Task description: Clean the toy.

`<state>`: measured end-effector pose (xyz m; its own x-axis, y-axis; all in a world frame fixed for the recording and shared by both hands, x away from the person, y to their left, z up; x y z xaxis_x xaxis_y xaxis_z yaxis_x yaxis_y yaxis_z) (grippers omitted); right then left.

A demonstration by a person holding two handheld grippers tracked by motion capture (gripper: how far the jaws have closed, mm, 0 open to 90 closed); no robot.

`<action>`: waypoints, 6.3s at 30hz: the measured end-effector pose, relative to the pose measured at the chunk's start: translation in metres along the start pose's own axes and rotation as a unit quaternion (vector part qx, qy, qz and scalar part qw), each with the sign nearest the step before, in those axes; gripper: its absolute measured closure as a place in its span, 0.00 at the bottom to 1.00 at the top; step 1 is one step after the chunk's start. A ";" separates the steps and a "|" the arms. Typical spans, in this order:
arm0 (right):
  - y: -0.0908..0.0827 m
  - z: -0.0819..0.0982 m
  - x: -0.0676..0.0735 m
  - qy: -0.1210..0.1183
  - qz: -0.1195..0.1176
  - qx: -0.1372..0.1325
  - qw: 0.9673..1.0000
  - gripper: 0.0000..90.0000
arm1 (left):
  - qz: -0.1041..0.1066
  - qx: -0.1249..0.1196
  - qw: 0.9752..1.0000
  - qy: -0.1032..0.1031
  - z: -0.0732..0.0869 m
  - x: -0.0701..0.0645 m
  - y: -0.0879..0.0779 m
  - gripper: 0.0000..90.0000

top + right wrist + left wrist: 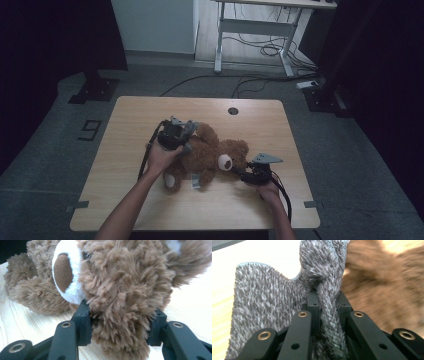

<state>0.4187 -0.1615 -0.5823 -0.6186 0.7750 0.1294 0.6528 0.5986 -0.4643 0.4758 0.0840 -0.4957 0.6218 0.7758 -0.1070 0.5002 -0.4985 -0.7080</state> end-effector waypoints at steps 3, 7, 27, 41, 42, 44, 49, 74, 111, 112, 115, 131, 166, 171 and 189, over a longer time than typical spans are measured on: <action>0.000 0.000 0.000 0.002 0.000 0.000 1.000 0.56 | -0.017 0.003 0.999 -0.026 0.022 0.027 -0.009 0.87; 0.000 0.000 0.000 0.002 -0.001 0.001 1.000 0.56 | -0.018 0.004 0.999 -0.051 0.046 0.046 -0.012 0.87; 0.000 0.001 -0.002 0.007 -0.004 0.001 1.000 0.56 | -0.008 0.006 0.998 -0.069 0.075 0.052 -0.020 0.87; 0.001 0.001 -0.004 0.017 -0.004 0.000 1.000 0.56 | 0.038 -0.016 0.997 -0.061 0.069 0.032 -0.025 0.87; 0.001 0.002 -0.006 0.022 -0.003 0.002 1.000 0.56 | 0.063 -0.033 0.995 -0.072 0.059 0.021 -0.027 0.87; 0.001 0.002 -0.006 0.025 -0.002 0.002 1.000 0.56 | 0.092 -0.046 0.991 -0.086 0.054 0.015 -0.028 0.87; 0.002 0.001 -0.005 0.027 0.000 -0.002 1.000 0.57 | 0.136 -0.032 0.987 -0.078 0.051 -0.016 -0.011 0.87; 0.002 0.004 -0.007 0.021 0.007 0.012 1.000 0.63 | 0.057 -0.034 0.997 -0.035 0.053 -0.004 -0.035 0.87; -0.003 0.007 -0.007 0.022 0.000 0.033 0.999 0.42 | 0.080 -0.030 0.996 -0.025 0.009 -0.019 0.012 0.88; -0.003 0.007 -0.007 0.022 0.000 0.033 0.999 0.42 | 0.080 -0.030 0.996 -0.025 0.009 -0.019 0.012 0.88; -0.011 0.001 -0.005 0.025 -0.006 0.023 0.999 0.32 | 0.078 -0.038 0.996 -0.024 0.015 -0.021 0.007 0.88; 0.000 -0.027 0.022 0.071 0.001 0.015 0.997 0.00 | 0.110 -0.062 0.992 -0.004 0.055 -0.046 -0.011 0.89; 0.007 -0.028 -0.018 0.061 0.055 -0.056 0.995 0.51 | 0.120 -0.094 0.987 -0.040 0.017 -0.035 0.024 0.88; 0.000 -0.022 -0.008 0.030 0.032 -0.050 0.998 0.49 | 0.138 -0.090 0.986 -0.036 0.023 -0.039 -0.001 0.88; -0.006 -0.014 -0.005 0.018 0.023 -0.042 0.999 0.45 | 0.163 -0.124 0.978 0.038 -0.040 -0.104 -0.020 0.87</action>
<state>0.4237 -0.1663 -0.5681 -0.5720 0.8081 0.1409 0.7159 0.5756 -0.3952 0.4254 -0.0022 -0.4425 0.8110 0.5332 -0.2408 0.3921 -0.8008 -0.4528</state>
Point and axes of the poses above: each handheld gripper's, and its own axes: y roughly forward along the jaws, z roughly out of its underside, x roughly to its left, the point moved 8 cm from there along y, roughly forward along the jaws, and after that the axes turned 8 degrees about z, right-handed, at the moved point
